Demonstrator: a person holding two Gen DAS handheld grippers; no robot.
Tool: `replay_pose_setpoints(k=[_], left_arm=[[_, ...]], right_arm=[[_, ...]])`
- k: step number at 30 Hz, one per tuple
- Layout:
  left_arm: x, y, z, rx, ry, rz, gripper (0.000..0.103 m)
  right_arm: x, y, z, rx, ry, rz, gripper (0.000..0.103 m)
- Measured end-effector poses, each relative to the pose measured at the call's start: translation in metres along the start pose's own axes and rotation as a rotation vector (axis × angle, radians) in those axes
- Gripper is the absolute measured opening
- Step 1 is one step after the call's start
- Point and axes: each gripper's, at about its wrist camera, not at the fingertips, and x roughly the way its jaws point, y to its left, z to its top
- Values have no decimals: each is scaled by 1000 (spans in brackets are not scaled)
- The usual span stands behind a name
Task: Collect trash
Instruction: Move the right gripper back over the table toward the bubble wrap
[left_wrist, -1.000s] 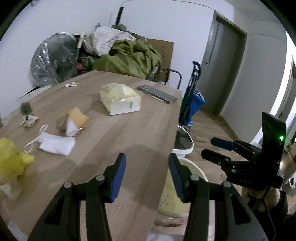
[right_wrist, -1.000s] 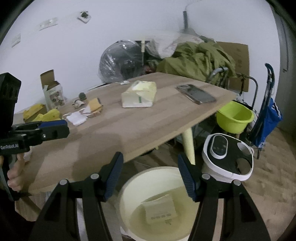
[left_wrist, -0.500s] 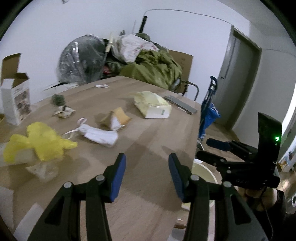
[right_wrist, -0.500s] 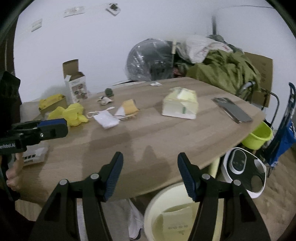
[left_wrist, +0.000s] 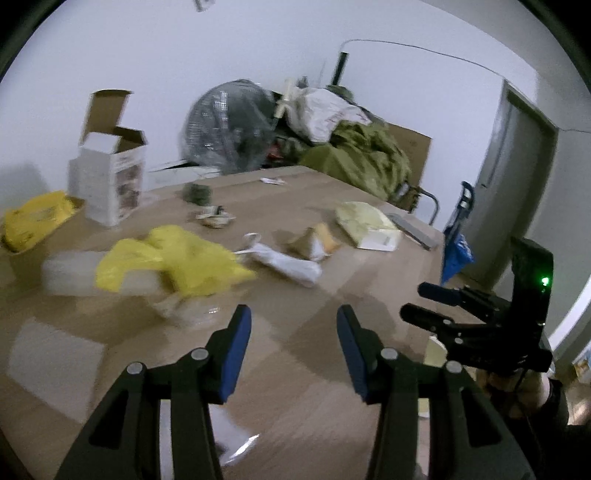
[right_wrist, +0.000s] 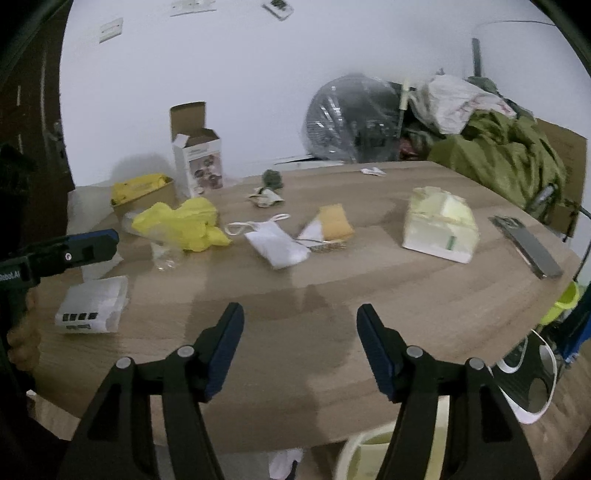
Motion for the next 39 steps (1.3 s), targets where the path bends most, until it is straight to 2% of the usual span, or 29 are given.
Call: replay_pose_setpoints(k=[7, 8, 10, 13, 22, 30, 36, 38, 39], left_arm=[[-17, 38, -8, -29, 25, 109, 50], [-17, 41, -9, -33, 35, 116, 52], [-19, 52, -14, -45, 53, 139, 65], [-17, 64, -21, -35, 108, 156, 72], [-4, 78, -42, 38, 233, 215, 74], [5, 65, -58, 117, 321, 172, 74], [6, 60, -60, 144, 328, 180, 74], [5, 58, -59, 152, 326, 182, 71], [5, 57, -60, 158, 327, 188, 63]], right_arm=[[14, 19, 7, -41, 10, 65, 63], [16, 21, 8, -43, 11, 71, 63], [20, 24, 9, -46, 11, 82, 63], [25, 29, 12, -54, 15, 97, 63], [35, 39, 18, -70, 18, 128, 64], [41, 41, 20, -72, 25, 140, 64], [44, 40, 20, -69, 32, 140, 64], [44, 40, 20, -70, 35, 141, 64], [45, 40, 20, -71, 36, 142, 64]])
